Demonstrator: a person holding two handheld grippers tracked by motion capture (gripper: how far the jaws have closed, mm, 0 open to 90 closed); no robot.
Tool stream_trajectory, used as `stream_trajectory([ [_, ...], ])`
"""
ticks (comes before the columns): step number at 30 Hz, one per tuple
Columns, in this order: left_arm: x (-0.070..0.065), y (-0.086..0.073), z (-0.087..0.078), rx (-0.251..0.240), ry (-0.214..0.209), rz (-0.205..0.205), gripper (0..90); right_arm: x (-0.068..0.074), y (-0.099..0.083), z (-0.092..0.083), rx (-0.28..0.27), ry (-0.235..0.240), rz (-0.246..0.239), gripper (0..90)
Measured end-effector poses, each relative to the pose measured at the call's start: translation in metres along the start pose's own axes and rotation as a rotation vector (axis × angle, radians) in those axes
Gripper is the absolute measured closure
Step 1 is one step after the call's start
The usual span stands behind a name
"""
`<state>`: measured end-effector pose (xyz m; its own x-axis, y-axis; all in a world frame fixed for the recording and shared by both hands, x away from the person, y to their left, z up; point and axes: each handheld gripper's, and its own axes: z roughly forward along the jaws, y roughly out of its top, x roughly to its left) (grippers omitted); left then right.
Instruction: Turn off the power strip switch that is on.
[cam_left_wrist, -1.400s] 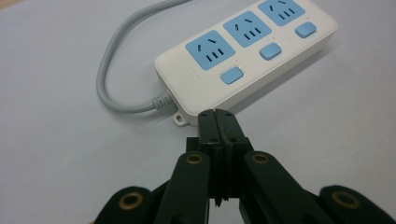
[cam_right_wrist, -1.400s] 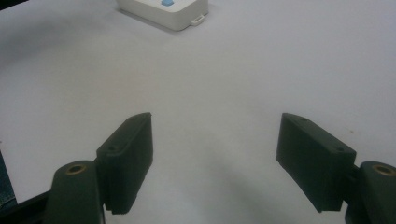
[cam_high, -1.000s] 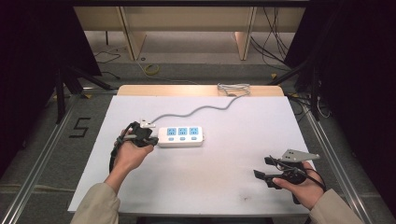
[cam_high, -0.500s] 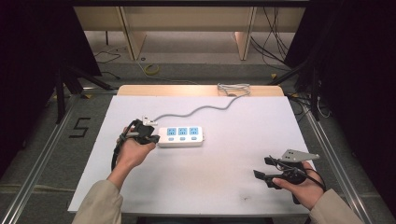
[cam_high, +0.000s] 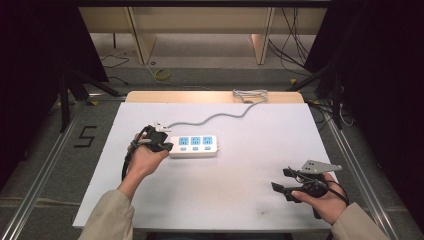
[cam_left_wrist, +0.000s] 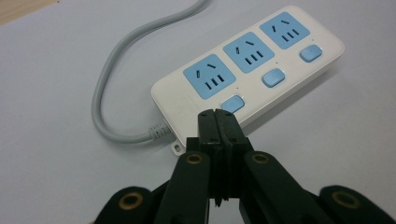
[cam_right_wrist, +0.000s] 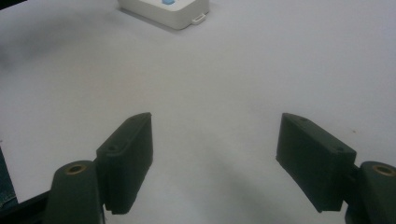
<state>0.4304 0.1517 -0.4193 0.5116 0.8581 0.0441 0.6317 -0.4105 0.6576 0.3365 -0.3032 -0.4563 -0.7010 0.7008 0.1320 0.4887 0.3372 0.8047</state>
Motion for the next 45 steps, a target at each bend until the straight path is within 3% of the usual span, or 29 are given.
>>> stream_trajectory([
  [45, -0.008, 0.022, 0.017, 0.024, -0.019, 0.023, 90.0, 0.000, -0.001, 0.001, 0.007, 0.000, -0.004, 27.8],
])
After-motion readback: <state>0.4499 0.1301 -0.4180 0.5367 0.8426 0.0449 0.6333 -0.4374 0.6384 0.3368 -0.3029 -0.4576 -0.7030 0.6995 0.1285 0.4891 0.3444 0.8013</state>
